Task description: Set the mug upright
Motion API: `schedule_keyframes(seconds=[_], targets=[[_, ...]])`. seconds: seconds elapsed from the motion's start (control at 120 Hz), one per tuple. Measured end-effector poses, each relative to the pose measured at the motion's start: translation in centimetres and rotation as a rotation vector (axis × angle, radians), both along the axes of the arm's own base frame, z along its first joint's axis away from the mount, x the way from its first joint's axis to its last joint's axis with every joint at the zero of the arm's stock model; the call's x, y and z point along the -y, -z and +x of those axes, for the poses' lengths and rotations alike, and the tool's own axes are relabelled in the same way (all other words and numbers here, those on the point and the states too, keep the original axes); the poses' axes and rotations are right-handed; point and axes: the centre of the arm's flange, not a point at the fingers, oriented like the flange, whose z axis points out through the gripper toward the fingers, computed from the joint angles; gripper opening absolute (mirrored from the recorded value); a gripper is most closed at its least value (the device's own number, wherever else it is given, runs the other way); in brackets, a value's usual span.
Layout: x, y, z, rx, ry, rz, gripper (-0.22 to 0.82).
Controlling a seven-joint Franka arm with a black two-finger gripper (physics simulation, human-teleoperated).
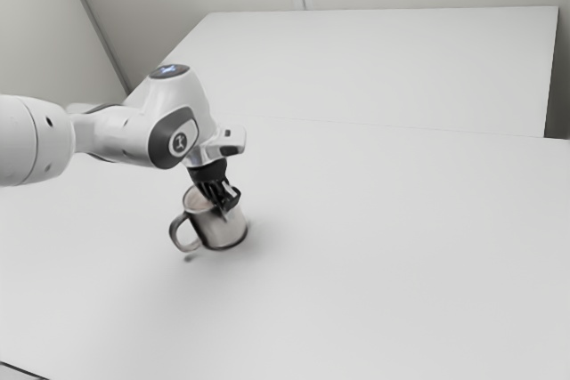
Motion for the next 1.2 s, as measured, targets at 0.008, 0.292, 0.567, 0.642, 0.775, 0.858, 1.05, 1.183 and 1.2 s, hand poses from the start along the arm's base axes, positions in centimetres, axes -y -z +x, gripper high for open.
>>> schedule_keyframes(seconds=[0.008,0.292,0.567,0.642,0.775,0.858,1.05,1.183,1.2], targets=[[0.0,0.0,0.0,-0.001,-0.004,0.001,-0.18],[-0.1,1.3,0.0,-0.025,-0.123,0.037,-0.13],[-0.2,1.1,0.2,-0.022,-0.182,0.035,0.38],[-0.1,0.9,0.3,-0.017,-0.19,0.033,0.45],[-0.1,0.1,0.6,-0.002,-0.204,0.026,0.52],[-0.3,-0.6,0.8,0.011,-0.211,0.02,0.55],[-0.9,-4.6,2.4,0.063,-0.217,0.012,0.58],[-1.0,-8.0,3.7,0.098,-0.21,0.01,0.59],[-1.0,-8.5,3.9,0.103,-0.207,0.012,0.59]])
